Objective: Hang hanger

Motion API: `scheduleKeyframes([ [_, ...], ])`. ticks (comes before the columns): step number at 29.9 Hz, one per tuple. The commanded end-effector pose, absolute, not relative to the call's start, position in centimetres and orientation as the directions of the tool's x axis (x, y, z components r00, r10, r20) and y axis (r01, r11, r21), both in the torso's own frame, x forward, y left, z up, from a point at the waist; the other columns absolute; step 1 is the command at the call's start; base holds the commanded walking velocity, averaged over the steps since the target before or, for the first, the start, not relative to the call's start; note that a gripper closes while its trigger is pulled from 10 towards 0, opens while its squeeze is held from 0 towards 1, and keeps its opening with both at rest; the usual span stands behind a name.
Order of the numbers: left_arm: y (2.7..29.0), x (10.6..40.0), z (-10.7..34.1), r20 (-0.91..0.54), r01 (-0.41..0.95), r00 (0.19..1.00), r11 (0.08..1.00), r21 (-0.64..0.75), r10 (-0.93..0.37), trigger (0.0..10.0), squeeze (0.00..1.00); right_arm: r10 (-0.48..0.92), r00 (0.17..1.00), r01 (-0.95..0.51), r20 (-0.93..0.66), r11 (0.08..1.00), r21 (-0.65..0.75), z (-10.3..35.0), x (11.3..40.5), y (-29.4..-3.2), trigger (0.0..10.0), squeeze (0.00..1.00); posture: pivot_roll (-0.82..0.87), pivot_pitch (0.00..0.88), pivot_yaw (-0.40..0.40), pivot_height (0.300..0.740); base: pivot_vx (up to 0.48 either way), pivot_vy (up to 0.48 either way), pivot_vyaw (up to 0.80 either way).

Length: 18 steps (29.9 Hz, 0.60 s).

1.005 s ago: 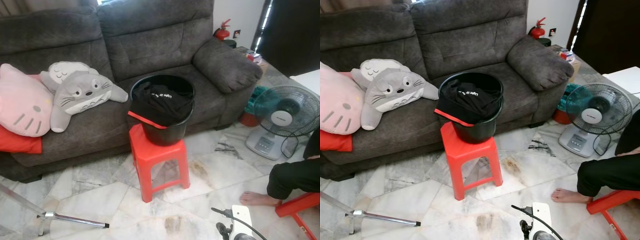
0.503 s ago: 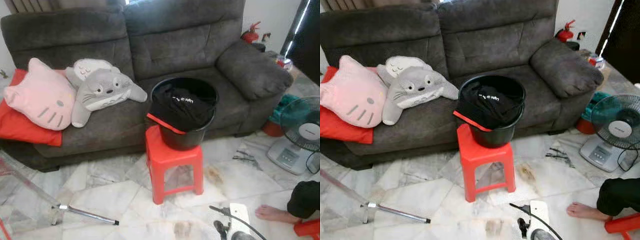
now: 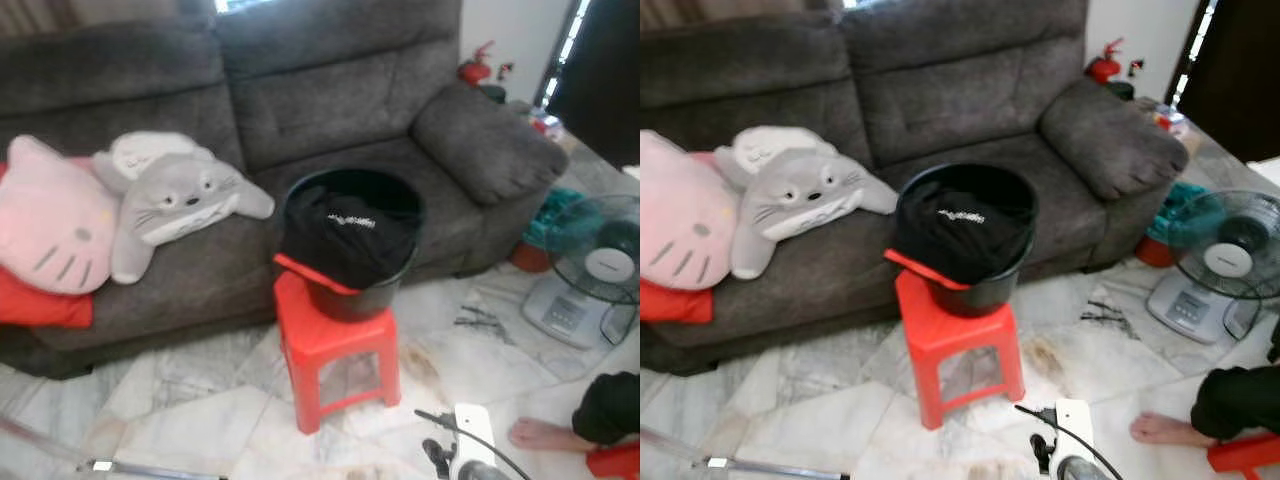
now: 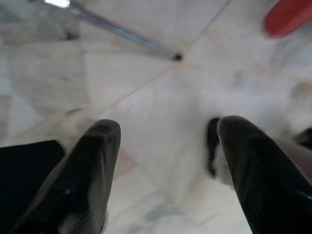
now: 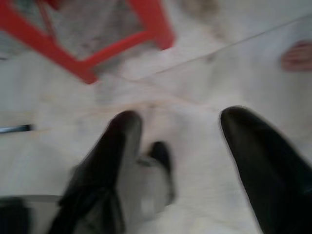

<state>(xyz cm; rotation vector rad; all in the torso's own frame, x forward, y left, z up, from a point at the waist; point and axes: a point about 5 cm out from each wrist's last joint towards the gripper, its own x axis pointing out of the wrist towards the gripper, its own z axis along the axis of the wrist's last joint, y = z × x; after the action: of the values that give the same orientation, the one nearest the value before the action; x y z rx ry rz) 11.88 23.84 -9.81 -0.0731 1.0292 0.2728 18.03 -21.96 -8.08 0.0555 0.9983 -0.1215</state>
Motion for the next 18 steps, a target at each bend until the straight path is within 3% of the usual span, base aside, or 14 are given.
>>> scheduleKeyframes([
  [1,24.8,10.9,-9.9,-0.867,-0.259,0.452,0.961,0.097,0.210,10.0,0.00,-0.053,0.562,0.108,-0.826,0.994,0.010,-7.8,19.0,-21.1,10.0,0.00,-0.17,0.000,0.090,0.740,0.304,0.000,0.00],
  [11,24.7,10.8,-9.9,-0.872,-0.249,0.448,0.964,0.089,0.196,10.0,0.00,-0.031,0.606,0.041,-0.795,0.999,-0.008,-7.4,19.5,-21.0,10.0,0.00,-0.18,0.000,0.094,0.740,0.285,0.000,0.00],
  [18,24.8,10.9,-9.9,-0.870,-0.239,0.451,0.966,0.097,0.199,10.0,0.00,-0.012,0.678,-0.023,-0.735,0.999,-0.037,-6.8,20.3,-20.9,10.0,0.00,-0.19,0.000,0.097,0.740,0.000,0.000,0.00],
])
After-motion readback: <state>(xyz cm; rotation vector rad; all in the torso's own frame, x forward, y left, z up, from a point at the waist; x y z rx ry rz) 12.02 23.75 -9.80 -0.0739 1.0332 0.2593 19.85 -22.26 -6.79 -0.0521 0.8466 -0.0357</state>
